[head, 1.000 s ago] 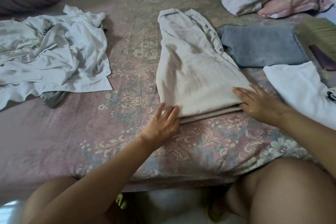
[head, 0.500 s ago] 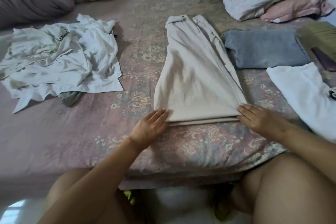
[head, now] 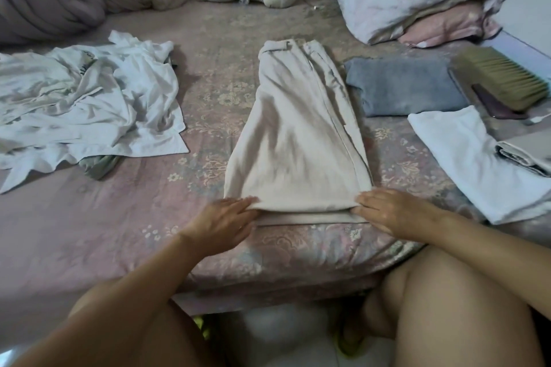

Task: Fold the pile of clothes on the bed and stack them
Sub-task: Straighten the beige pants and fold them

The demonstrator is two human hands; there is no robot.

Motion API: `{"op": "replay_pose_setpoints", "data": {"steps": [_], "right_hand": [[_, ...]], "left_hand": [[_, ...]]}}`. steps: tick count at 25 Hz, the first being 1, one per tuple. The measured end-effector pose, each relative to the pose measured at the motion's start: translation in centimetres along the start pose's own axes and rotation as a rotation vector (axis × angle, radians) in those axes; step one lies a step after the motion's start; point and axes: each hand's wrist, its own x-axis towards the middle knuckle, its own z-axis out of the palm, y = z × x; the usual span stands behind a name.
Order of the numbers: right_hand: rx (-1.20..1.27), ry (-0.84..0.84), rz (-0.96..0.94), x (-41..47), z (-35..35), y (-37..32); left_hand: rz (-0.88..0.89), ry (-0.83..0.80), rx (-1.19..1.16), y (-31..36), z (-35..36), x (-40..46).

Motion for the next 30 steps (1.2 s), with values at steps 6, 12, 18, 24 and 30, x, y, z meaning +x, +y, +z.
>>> {"op": "replay_pose_setpoints", "data": {"steps": [6, 12, 18, 24, 30], "right_hand": [[-0.017, 0.025, -0.020, -1.3, -1.7, 0.0], [0.279, -0.192, 0.461, 1.4, -1.2, -0.1], [0.204, -0.421, 0.817, 6.3, 3.5, -0.5], [0.359, -0.231, 0.902, 10.6, 5.2, 9.6], [0.198, -0.201, 1.191, 14.5, 8.4, 14.0]], "left_hand": [[0.116, -0.045, -0.023, 0.4, 1.4, -0.2], [-0.063, 0.027, -0.078, 2.5, 0.2, 4.2], [-0.520, -0.236, -0.040, -0.9, 4.4, 18.7], [-0.722, -0.370, -0.156, -8.9, 9.9, 29.5], [-0.914, -0.411, -0.195, -15.0, 15.4, 38.2]]}}
